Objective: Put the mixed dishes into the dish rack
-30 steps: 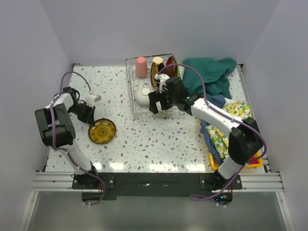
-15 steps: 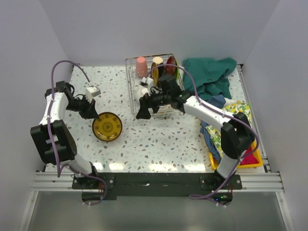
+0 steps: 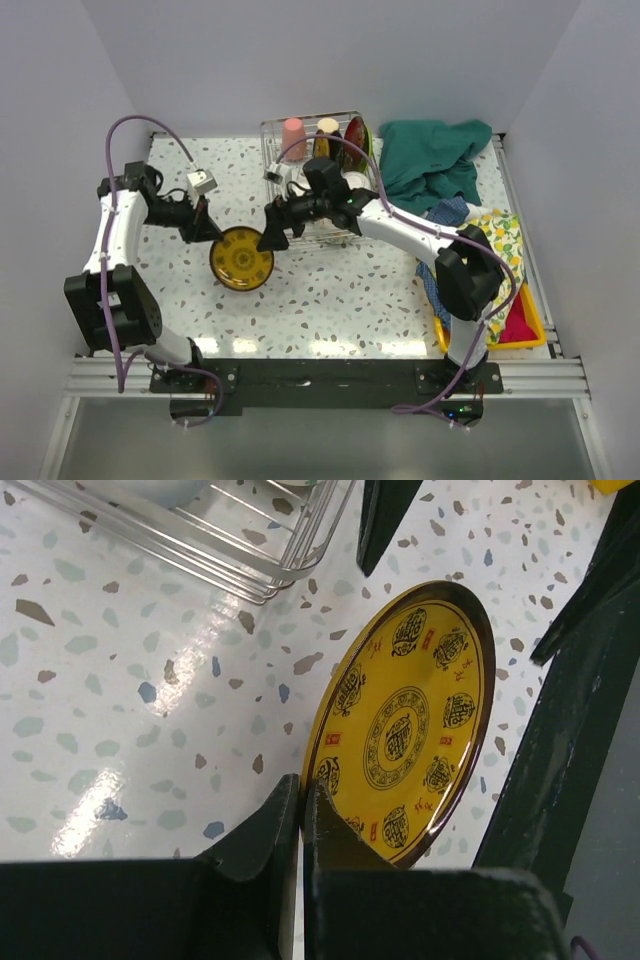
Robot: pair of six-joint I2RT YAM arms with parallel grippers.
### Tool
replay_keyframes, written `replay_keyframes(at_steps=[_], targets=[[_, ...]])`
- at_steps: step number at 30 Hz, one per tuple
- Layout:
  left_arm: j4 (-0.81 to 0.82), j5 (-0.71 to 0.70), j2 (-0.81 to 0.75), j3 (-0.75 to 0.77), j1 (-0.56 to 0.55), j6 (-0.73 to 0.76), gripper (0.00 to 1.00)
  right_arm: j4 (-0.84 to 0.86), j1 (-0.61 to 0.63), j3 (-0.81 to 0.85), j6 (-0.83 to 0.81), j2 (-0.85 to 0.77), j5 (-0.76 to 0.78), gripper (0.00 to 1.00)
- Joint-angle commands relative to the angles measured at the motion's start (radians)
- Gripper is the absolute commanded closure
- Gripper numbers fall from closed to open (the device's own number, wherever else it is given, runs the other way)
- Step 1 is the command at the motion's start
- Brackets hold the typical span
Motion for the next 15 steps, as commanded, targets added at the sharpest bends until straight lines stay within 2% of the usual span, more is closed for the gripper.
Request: replay_keyframes(at_steps=[1, 3, 9, 10, 12, 13, 14, 15], targets=[[-0.023, 0.111, -0.029, 0.045, -0.02, -0.032, 1.0, 0.055, 0.01, 0.052, 0.06, 0.016, 0.014, 0.13], [-0.021, 0.125, -0.029, 0.049, -0.023, -0.037, 1.0, 0.058, 0.011, 0.052, 0.065, 0.017, 0.025, 0.15], [0.0, 0.167, -0.014, 0.062, -0.033, -0.07, 1.0, 0.076, 0.011, 0.05, 0.075, 0.033, 0.005, 0.38], [0.003, 0.173, -0.006, 0.064, -0.034, -0.078, 1.0, 0.082, 0.011, 0.05, 0.086, 0.034, -0.004, 0.47], [0.028, 0.177, -0.003, 0.062, -0.037, -0.116, 1.0, 0.09, 0.01, 0.055, 0.097, 0.036, -0.025, 0.59], [0.041, 0.178, -0.003, 0.059, -0.04, -0.133, 1.0, 0.096, 0.011, 0.057, 0.103, 0.036, -0.03, 0.73], [0.084, 0.174, -0.005, 0.053, -0.039, -0.155, 1.0, 0.095, 0.01, 0.063, 0.103, 0.034, -0.033, 0.8], [0.121, 0.158, -0.008, 0.038, -0.04, -0.232, 0.95, 0.082, 0.01, 0.069, 0.103, 0.031, -0.033, 0.88]])
